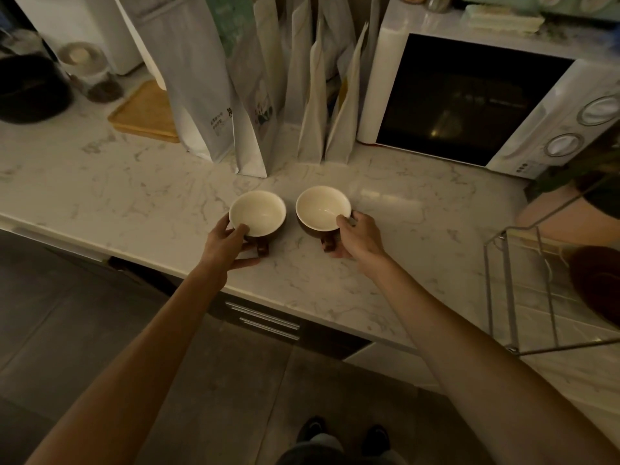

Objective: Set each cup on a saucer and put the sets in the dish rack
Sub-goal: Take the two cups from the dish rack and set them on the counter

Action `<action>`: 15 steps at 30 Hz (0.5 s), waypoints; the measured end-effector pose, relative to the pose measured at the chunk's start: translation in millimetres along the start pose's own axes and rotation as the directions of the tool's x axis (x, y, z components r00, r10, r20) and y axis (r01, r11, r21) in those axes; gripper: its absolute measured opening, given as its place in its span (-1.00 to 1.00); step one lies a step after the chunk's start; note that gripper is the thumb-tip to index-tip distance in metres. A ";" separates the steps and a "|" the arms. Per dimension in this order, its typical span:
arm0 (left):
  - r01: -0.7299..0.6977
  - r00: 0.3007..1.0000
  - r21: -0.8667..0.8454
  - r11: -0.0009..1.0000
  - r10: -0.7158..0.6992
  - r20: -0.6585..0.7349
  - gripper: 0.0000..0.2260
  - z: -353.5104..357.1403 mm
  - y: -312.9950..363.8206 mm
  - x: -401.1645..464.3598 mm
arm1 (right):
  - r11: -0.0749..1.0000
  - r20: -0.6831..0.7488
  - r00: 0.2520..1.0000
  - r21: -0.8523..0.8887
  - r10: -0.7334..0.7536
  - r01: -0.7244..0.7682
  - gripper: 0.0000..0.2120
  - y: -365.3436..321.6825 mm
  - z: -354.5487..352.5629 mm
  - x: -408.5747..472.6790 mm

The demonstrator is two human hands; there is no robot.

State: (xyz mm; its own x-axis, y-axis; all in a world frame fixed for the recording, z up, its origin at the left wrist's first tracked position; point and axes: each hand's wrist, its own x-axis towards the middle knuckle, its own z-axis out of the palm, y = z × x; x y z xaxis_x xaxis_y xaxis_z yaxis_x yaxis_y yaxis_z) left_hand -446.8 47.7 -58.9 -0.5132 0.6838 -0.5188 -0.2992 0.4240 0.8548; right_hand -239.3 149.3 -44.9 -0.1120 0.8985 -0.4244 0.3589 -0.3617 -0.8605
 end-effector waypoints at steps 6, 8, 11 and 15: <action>-0.163 0.968 0.377 0.912 0.222 -0.118 -0.45 -3.2 1.1 -19.3 | 0.919 -0.087 0.980 -0.369 -0.180 0.136 -0.48 -1.2 -16.1 -13.4; -0.245 0.924 0.586 0.772 0.369 -0.100 -0.44 -3.5 3.7 -30.5 | 0.853 -0.095 0.959 -0.488 -0.266 0.187 -0.47 -0.7 -23.5 -19.7; -0.394 0.835 0.763 0.512 0.546 0.064 -0.45 1.5 13.3 -48.4 | 0.747 -0.046 0.926 -0.606 -0.375 0.272 -0.48 -2.3 -35.8 -33.3; -0.510 0.761 0.830 0.226 0.568 0.313 -0.47 19.1 33.9 -65.7 | 0.506 0.119 0.863 -0.767 -0.492 0.394 -0.64 -2.1 -57.9 -51.0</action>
State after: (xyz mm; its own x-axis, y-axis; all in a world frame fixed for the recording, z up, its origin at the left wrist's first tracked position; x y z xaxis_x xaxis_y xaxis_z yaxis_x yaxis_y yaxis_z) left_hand -407.8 28.5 3.9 -0.3088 0.9472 0.0861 0.8617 0.2403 0.4469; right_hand -180.6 118.6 -5.2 -0.3833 0.9233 0.0233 0.8485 0.3620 -0.3859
